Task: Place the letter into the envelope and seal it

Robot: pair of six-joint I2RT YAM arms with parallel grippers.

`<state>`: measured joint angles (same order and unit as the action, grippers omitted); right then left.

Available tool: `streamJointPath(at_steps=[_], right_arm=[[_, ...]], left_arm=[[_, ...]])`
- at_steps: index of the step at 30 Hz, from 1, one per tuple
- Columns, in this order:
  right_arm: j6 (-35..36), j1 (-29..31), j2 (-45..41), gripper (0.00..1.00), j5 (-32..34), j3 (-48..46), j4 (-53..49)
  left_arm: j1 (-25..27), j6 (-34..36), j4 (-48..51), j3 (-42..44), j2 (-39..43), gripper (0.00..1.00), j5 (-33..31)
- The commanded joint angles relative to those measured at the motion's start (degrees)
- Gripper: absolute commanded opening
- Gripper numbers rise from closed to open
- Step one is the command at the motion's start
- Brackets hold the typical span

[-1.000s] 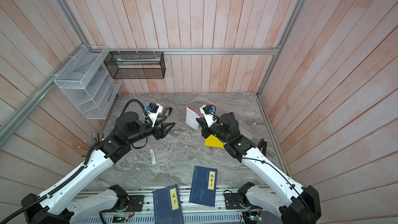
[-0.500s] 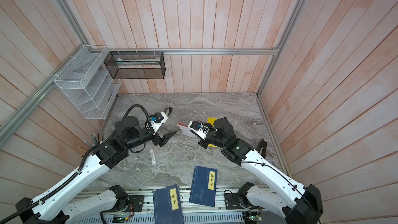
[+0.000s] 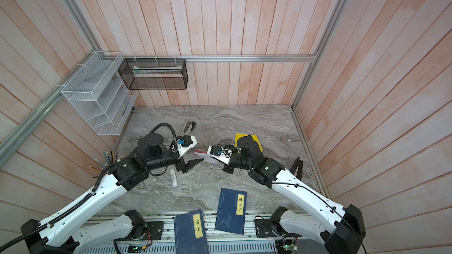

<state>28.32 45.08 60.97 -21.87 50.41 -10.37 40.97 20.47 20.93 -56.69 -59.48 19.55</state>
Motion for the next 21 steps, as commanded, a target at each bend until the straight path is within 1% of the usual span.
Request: streamJointPath(at_steps=[1,7,10,13,16,17,18,20,21], right_arm=[[-0.1,0.53,0.04,0.0,-2.53,1.96,-0.61],[-0.34,0.62,-0.42,0.0,-4.27,2.23,-1.06],[-0.61,0.62,-0.68,0.0,-4.96,2.31,-1.1],[-0.96,0.62,-0.84,0.0,-5.21,2.29,-1.15],[-1.22,0.62,-1.0,0.0,-5.31,2.23,-1.13],[-1.32,0.62,-1.01,0.02,-5.51,2.16,-1.03],[-1.38,0.62,-1.15,0.06,-5.79,2.14,-0.97],[-1.74,0.62,-1.52,0.15,-6.38,1.84,-0.27],[-1.91,0.6,-1.73,0.2,-6.52,1.43,0.19]], left_arm=[[1.01,1.16,1.65,-1.56,-1.56,0.79,2.64],[1.58,1.83,1.93,-1.75,-2.13,0.61,3.12],[1.54,1.94,1.93,-1.85,-2.26,0.48,3.17],[1.66,2.23,1.92,-1.85,-2.3,0.33,2.91],[1.66,2.46,2.34,-1.95,-2.28,0.22,2.81],[1.66,2.47,2.38,-1.94,-2.22,0.19,2.81],[1.66,2.55,2.5,-1.95,-2.15,0.14,2.72],[1.65,2.56,2.63,-2.03,-2.05,0.02,2.39],[1.66,2.35,2.38,-1.98,-1.85,0.0,2.05]])
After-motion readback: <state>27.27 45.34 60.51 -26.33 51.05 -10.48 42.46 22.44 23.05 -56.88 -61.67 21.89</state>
